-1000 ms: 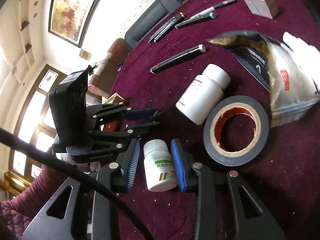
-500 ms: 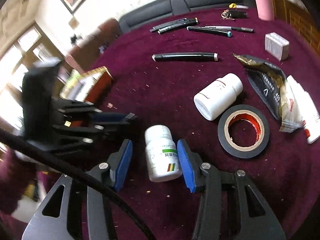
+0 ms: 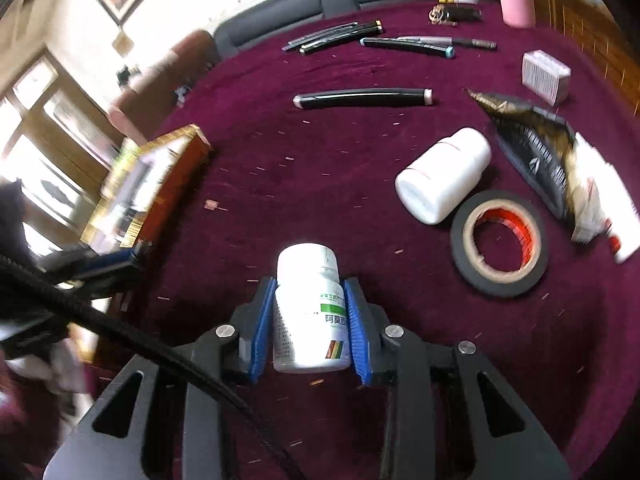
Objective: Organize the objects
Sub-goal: 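Carry the black pen and pill bottle toward the tray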
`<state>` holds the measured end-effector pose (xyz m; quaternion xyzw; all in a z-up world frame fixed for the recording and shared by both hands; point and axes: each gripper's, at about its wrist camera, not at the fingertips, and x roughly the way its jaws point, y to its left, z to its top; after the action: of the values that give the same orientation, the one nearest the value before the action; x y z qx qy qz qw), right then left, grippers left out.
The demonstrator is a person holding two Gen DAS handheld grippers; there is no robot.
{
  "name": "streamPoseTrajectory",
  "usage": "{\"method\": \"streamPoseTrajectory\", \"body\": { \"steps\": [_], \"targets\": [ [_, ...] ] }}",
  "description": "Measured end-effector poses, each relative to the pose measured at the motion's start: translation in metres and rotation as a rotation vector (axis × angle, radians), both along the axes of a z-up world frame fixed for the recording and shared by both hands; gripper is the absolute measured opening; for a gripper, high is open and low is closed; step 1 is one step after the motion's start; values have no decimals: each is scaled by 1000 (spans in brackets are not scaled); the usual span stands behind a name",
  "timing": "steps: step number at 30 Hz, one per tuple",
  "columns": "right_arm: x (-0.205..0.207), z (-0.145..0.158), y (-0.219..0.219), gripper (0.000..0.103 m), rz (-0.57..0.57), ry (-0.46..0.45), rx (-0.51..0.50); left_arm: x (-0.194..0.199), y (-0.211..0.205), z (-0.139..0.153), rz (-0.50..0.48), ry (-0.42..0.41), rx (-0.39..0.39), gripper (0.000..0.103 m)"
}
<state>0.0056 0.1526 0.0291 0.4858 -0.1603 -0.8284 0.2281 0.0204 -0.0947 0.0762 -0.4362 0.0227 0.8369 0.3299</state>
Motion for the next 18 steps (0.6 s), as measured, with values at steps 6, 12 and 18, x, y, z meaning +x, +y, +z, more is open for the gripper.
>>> {"method": "streamPoseTrajectory", "body": {
  "steps": [6, 12, 18],
  "targets": [
    [2, 30, -30, 32, 105, -3, -203, 16, -83, 19, 155, 31, 78, 12],
    [-9, 47, -110, 32, 243, -1, -260, 19, -175, 19, 353, 33, 42, 12],
    [-23, 30, -196, 33, 339, -85, -273, -1, -229, 1, 455, -4, -6, 12]
  ]
}}
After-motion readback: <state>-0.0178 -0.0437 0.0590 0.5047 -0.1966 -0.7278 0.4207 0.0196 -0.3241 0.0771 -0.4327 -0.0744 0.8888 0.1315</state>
